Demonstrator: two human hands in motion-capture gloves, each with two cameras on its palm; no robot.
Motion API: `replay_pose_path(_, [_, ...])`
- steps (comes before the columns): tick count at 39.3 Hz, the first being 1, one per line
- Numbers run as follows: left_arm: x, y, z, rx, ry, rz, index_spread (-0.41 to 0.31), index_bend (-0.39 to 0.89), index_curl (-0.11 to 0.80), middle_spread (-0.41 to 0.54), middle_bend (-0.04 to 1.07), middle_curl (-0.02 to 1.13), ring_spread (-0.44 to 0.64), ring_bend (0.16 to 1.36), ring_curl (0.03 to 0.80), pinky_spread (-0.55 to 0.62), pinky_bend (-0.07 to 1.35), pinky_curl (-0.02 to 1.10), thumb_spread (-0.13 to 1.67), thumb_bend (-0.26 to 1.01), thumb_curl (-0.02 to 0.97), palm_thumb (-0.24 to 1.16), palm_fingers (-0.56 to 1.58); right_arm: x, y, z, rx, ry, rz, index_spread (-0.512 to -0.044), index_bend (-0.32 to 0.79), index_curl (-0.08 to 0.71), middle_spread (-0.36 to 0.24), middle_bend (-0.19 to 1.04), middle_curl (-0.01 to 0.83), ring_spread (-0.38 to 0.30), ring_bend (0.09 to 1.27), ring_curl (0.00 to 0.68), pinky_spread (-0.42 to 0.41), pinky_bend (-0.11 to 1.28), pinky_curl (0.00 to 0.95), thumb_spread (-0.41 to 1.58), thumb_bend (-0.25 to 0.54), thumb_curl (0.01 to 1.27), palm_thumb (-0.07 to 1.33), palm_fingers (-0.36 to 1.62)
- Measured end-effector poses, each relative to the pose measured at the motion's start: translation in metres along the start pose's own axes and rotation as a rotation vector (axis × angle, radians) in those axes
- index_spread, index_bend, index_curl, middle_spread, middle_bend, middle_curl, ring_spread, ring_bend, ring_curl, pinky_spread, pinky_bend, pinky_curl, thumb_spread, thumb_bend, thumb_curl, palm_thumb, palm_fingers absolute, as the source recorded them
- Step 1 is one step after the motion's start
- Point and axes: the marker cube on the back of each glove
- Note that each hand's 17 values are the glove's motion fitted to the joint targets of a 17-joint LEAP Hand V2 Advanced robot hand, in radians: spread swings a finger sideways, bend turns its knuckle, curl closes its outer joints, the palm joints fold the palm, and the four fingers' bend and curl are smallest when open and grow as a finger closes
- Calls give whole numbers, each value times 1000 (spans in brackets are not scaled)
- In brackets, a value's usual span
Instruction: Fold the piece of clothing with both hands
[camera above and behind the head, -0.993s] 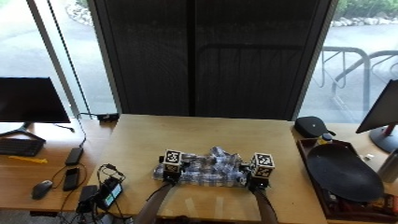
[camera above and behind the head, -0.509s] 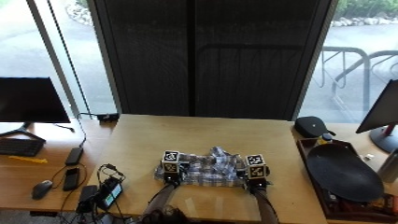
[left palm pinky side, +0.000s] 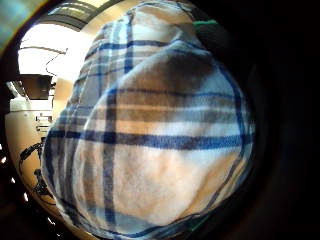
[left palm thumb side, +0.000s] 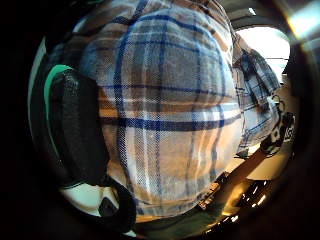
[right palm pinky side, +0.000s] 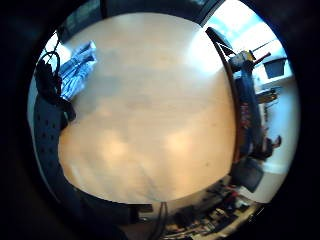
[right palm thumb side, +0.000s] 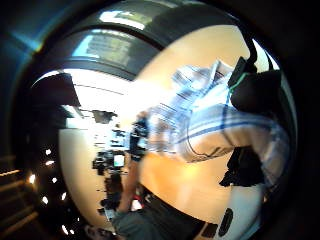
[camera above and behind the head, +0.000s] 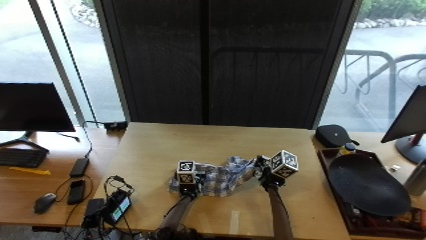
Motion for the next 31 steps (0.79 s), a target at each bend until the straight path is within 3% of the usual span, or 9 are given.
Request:
replay_pose_path(2, [1,-1,0,6,4,1,-132,173,400,-19,167,353,225,425,343,288,443,393,1581,-3,176,148,357,-4,-8,-7,30,-18,63,-337,134,306,-301,201,374,-282,525,432,-294,599,367,645,-21,622,1053,1102])
replay_pose_path(8, [5,-5,-1,22,1,2,-131,173,405,-18,169,352,233,428,342,294,438,393,1582,0,173,137,354,-59,-31,-26,84,-231,-11,-330,137,316,-282,190,390,-286,498,435,-320,578,360,532,-28,651,1052,1123])
replay_pose_path(18, [8,-11,-2,80,48,24,-131,174,410,-17,167,351,238,430,337,298,438,397,1581,9,176,142,346,-148,-65,2,48,-285,-191,-327,156,343,-267,175,399,-297,452,439,-339,551,355,424,-29,686,1059,1135])
replay_pose_path(25, [10,-24,-18,404,448,85,-117,139,399,-28,195,361,216,467,341,290,422,391,1566,24,193,178,403,-223,-63,26,18,-209,-337,-328,172,366,-267,174,400,-304,418,438,-335,500,346,373,-24,708,1081,1119])
replay_pose_path(31, [19,-14,-32,406,875,224,-125,144,381,-77,222,376,124,507,343,238,422,385,1597,100,232,320,570,-272,-53,45,-7,-183,-390,-332,157,376,-267,173,400,-307,399,440,-329,486,345,345,-27,722,1090,1120])
